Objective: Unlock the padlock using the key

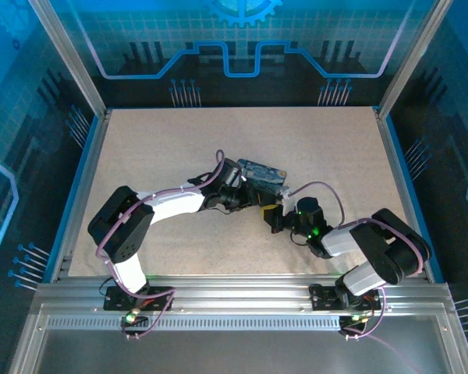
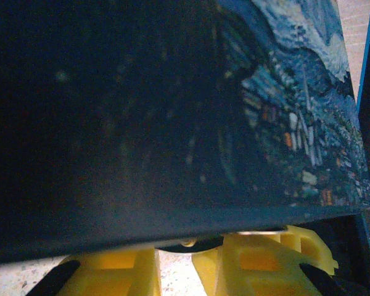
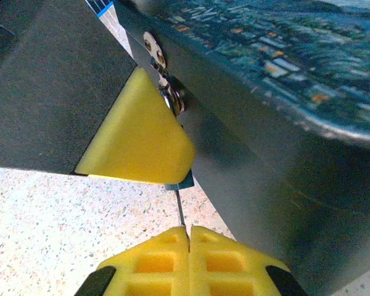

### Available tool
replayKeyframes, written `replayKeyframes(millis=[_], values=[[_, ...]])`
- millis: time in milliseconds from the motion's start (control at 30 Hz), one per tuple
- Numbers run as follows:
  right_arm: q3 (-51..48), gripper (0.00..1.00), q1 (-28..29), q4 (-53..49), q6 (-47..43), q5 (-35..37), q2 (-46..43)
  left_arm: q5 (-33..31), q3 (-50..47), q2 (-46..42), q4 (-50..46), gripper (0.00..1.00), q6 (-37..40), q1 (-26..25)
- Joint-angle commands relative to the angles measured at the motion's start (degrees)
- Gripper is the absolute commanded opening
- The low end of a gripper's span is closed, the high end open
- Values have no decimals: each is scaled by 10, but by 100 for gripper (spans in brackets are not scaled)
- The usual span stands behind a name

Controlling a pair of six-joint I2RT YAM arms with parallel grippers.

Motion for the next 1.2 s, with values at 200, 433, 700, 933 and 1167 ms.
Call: replayKeyframes(millis=[200,433,700,933,1167], values=[[12,0,-7,31,10,-7,13,17,-4,-20,13,11,-3,-3],[12,0,-7,42,13,-5,17,17,-5,-20,14,11,-5,-3],[13,0,-7,55,10,11,16,19,-7,-22,17,11,-9,-3],[22,0,-3,57,5,16,17,20,-9,-21,20,11,-12,-3],[36,0,-3,60,4,19,18,20,-9,-22,20,10,-13,-3]])
